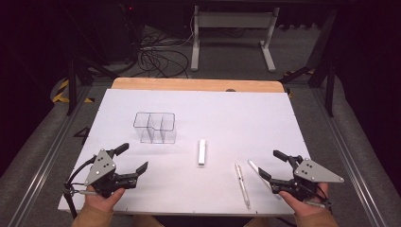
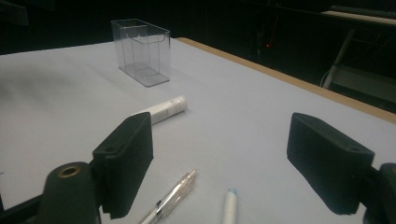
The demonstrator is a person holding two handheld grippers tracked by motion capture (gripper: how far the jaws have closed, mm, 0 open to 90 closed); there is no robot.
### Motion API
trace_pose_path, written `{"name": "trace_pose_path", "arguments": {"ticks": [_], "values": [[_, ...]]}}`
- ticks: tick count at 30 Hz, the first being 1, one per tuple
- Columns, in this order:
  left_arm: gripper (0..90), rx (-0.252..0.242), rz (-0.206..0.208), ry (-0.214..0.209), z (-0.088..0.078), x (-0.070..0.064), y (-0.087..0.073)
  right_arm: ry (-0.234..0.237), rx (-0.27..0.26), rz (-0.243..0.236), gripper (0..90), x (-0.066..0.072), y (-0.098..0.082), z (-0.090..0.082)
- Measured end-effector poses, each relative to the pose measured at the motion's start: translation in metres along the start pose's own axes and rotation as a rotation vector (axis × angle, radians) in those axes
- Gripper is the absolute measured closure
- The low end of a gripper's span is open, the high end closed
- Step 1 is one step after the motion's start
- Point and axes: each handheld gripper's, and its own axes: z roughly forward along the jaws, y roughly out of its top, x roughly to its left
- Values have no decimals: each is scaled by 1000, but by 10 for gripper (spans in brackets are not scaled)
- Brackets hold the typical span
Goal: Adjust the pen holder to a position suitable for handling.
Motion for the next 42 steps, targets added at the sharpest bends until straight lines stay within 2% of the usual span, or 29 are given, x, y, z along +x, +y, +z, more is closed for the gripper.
{"name": "trace_pose_path", "arguments": {"ticks": [4, 10, 15, 18, 25, 30, 34, 36, 37, 38, 39, 40, 42], "values": [[160, 22, 27, -13, 7, 4, 10, 5, 4, 3, 231, 1, 0, 0], [173, 33, 49, -31, 17, 8, 25, 5, 10, 0, 231, 2, -1, 1], [176, 65, 56, -64, 28, 8, 31, 6, 11, 5, 231, 2, -1, 1], [180, 91, 87, -71, 36, 9, 38, 8, 12, 4, 231, 2, -2, 1], [183, 90, 104, -80, 42, 10, 47, 15, 13, 1, 231, 3, -2, 1], [191, 91, 87, -83, 44, 11, 48, 17, 16, 1, 231, 3, -2, 1], [194, 113, 83, -89, 44, 14, 48, 19, 16, 0, 231, 3, -2, 1], [193, 124, 80, -98, 43, 15, 49, 19, 17, -2, 231, 4, -2, 2], [165, 129, 81, -111, 43, 17, 49, 20, 18, -4, 231, 4, -2, 2], [162, 127, 76, -146, 42, 21, 50, 21, 19, -4, 231, 4, -2, 2], [165, 127, 76, -146, 42, 21, 50, 21, 19, -4, 231, 4, -2, 2], [180, 133, 81, -158, 41, 23, 51, 22, 20, -5, 231, 4, -2, 2], [208, 160, 113, -152, 42, 25, 53, 26, 20, -5, 231, 5, -2, 3]]}}
